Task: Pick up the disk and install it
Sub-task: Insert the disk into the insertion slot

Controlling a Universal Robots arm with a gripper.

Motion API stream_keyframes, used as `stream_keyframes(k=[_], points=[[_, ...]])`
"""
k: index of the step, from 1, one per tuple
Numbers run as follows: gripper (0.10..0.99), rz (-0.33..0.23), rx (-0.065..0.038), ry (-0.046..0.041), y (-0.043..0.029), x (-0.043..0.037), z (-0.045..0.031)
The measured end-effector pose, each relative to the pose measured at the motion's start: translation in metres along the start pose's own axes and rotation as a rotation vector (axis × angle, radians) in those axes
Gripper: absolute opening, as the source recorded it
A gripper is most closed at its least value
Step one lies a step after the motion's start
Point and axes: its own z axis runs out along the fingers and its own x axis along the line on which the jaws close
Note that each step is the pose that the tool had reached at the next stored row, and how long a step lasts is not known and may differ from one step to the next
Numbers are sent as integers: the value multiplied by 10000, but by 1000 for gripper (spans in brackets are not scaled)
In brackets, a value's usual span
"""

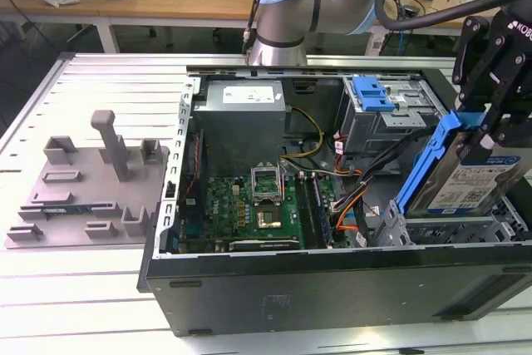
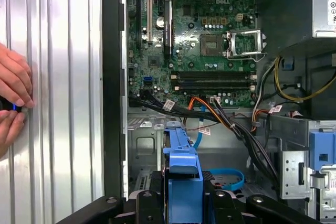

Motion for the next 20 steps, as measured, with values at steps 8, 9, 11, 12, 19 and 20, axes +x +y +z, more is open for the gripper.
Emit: stream_keyframes(k=[8,9,11,12,19,20], points=[[365,1,0,1,0,4,68],[365,1,0,0,0,4,74],[365,1,0,1,0,5,89],[365,1,0,-1,0,6,102],[365,1,0,1,-1,14,183],[365,1,0,1,-1,14,191]])
